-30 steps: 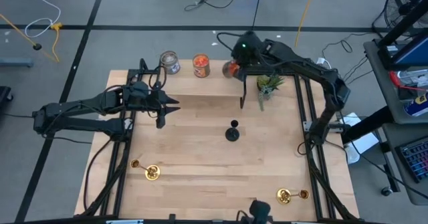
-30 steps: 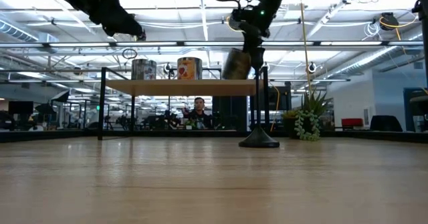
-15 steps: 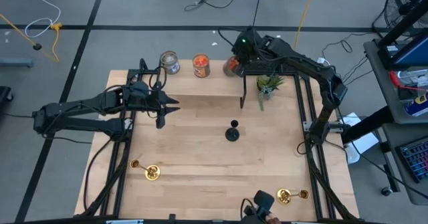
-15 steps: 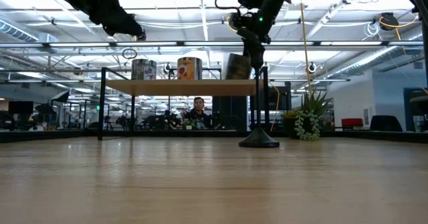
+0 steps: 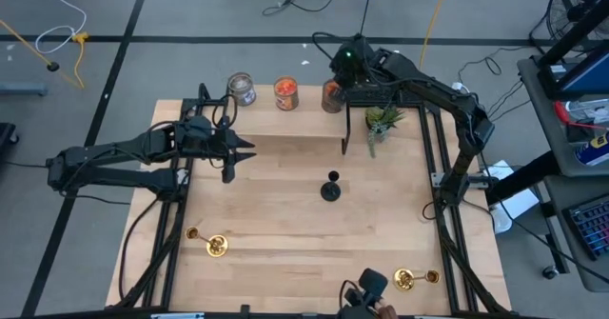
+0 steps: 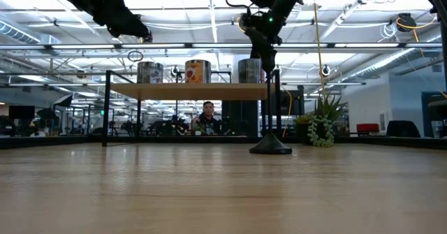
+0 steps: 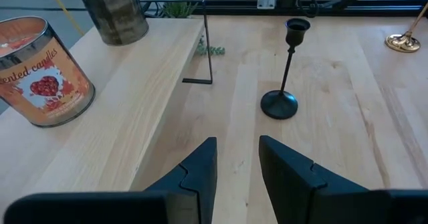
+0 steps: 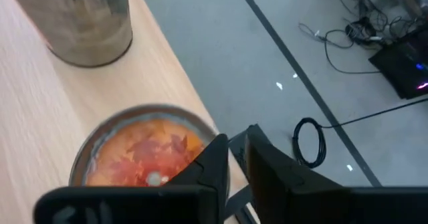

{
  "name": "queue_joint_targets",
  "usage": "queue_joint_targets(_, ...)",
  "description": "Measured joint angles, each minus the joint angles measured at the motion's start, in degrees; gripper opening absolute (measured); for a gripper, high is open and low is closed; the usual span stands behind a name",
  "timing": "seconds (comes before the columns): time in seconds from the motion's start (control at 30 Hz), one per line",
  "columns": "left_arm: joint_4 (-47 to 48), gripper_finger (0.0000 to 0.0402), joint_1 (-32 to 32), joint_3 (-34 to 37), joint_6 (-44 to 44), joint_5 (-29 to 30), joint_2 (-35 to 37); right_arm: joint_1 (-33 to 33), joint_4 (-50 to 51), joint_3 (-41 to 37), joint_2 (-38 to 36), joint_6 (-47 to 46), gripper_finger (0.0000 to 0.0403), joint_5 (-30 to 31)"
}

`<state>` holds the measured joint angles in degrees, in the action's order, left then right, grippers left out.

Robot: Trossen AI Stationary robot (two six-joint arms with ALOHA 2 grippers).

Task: Pick & Place candle stick holders
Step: Put the orange scented candle on the shelf, then put the black candle holder on the shelf

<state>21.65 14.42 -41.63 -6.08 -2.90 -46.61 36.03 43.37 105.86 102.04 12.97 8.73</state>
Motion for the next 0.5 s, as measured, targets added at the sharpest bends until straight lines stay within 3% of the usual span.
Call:
queue_joint_targets(0.27,2.68,0.0118,0.02,0.00,0.27,0.00,0.00,-1.59,-0.50,-0.02,0.00,0.13,0.0080,0.12)
queue_joint_targets(0.5,3.08,0.0118,0.00,0.00,0.63,0.00,0.00,-7.97,-0.06,-0.09,-1.71,1.61,0.0076,0.20)
